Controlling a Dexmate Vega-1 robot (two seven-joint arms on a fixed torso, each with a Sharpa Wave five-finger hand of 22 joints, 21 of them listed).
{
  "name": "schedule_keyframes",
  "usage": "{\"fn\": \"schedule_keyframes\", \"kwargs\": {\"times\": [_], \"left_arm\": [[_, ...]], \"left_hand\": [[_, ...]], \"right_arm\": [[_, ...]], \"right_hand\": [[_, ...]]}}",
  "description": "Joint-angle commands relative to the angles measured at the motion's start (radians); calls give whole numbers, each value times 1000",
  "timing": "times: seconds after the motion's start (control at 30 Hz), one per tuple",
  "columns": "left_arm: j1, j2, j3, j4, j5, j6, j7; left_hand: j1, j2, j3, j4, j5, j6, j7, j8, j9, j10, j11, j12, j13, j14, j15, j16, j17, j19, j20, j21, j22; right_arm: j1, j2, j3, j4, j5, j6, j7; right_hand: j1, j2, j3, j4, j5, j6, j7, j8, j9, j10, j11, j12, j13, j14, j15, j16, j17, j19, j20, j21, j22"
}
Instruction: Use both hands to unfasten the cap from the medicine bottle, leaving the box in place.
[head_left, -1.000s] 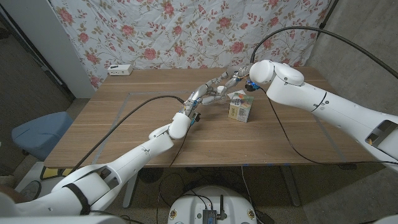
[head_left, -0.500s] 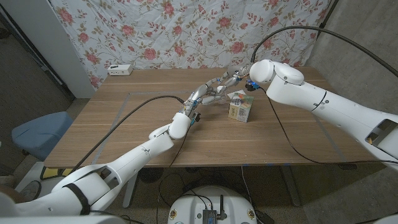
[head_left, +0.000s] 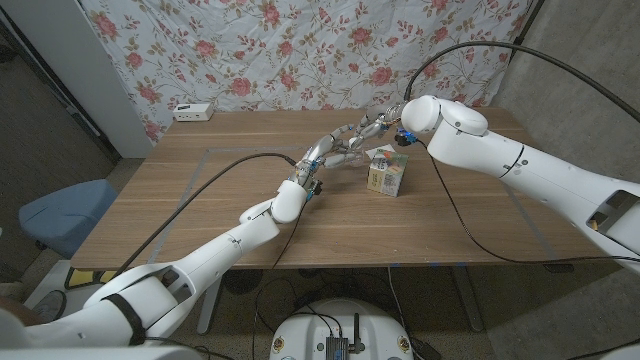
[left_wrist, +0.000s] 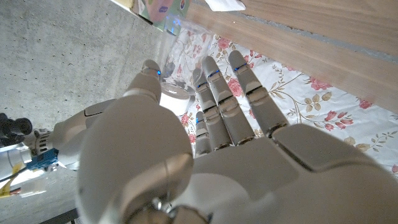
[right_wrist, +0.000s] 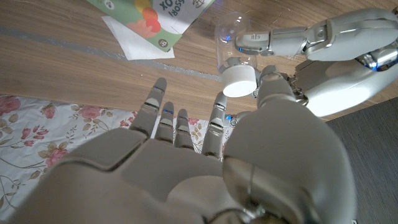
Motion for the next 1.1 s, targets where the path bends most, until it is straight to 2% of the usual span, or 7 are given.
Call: {"fn": "schedule_keyframes", "kwargs": {"times": [0.03,0.5,0.63,1.1], "left_arm": [[-5,-2,2,4,2,-4,-2],[-13,-9,6,17,-2,-5,-8],[-17,-10,7,23,-1,-8,-8],[-21,-12,7,30,-3,-10,-4]], "left_hand": [[4,6,7,-1,6,5,-1,4,3,53,-50,3,4,5,-46,2,2,-5,2,0,3],[3,6,9,-1,6,7,-4,4,3,55,-52,3,4,5,-45,2,2,-5,0,0,3],[2,6,10,-1,6,7,-5,4,3,54,-51,3,4,5,-45,2,2,-6,1,0,3],[1,5,13,-1,6,9,-7,4,3,56,-50,4,4,7,-45,2,2,-6,0,0,3]], "right_arm": [[12,5,-13,11,6,-8,-9],[6,15,-17,20,4,-23,-47],[10,15,-23,23,2,-26,-48],[17,18,-35,28,-5,-32,-58]], "right_hand": [[-10,0,1,4,3,21,-1,8,6,11,2,9,0,9,3,8,0,15,-5,8,4],[-6,9,4,-11,6,89,-10,29,9,43,-4,14,0,41,-4,14,-4,39,-14,12,4],[13,21,14,-24,9,115,-18,36,10,51,-8,13,0,47,-10,14,-5,46,-18,13,4],[48,33,31,-51,13,167,-34,55,14,69,-23,13,0,63,-21,14,-7,58,-30,12,4]]}}
